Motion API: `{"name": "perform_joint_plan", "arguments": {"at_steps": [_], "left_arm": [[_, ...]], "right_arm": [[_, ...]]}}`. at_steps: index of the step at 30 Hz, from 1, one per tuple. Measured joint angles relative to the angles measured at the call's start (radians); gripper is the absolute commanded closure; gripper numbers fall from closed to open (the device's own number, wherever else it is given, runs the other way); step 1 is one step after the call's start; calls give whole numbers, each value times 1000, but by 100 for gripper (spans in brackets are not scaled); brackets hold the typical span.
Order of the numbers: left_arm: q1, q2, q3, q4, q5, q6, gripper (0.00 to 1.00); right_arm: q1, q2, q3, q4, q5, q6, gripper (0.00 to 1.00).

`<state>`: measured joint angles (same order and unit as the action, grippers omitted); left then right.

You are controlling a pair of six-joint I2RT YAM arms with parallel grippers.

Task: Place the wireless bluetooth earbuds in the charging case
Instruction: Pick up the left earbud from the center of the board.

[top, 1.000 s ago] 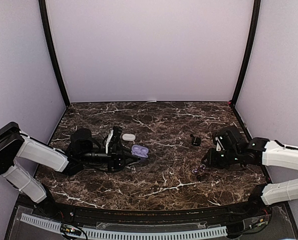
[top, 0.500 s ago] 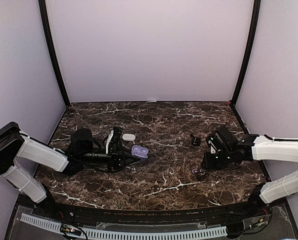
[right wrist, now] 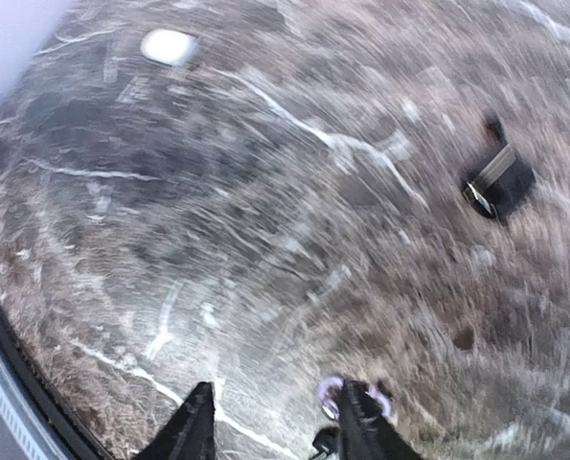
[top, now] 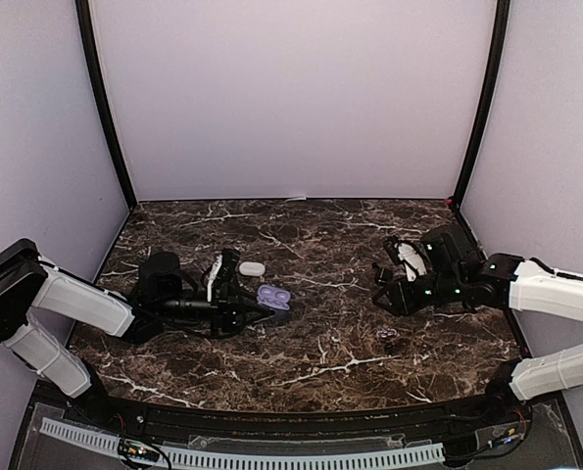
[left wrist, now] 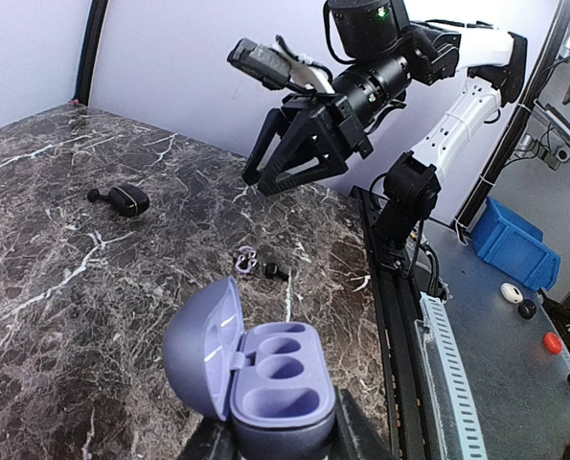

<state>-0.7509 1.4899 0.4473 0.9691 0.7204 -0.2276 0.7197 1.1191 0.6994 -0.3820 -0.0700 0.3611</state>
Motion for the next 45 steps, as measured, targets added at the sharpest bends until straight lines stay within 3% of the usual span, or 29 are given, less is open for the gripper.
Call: {"name": "perform_joint_plan", "arguments": {"at_steps": [2, 4, 9, 13, 18, 25, 34, 45], "left_arm": [[0, 0, 0, 0, 0, 0, 79], [0, 0, 0, 0, 0, 0, 78], [0, -4, 0, -1, 0, 2, 78], [0, -19, 0, -3, -3, 8, 78], [0, -23, 0, -3, -3, 8, 78], [0, -23, 0, -6, -3, 8, 78], [0, -23, 0, -6, -4, 8, 78], [0, -23, 0, -7, -4, 12, 78]], "right_arm": [[0, -26, -4, 50, -47, -76, 52], [0, -55, -13, 111, -89, -151, 59], [0, -89, -89, 312, -149, -234, 53], [0, -42, -76, 351, -185, -312, 53], [18, 0, 45, 237, -191, -514, 55], [145, 42, 135, 22, -5, -748, 59], [174, 56, 112, -200, 114, -886, 65], [175, 145, 13, -279, 182, -952, 70]]}}
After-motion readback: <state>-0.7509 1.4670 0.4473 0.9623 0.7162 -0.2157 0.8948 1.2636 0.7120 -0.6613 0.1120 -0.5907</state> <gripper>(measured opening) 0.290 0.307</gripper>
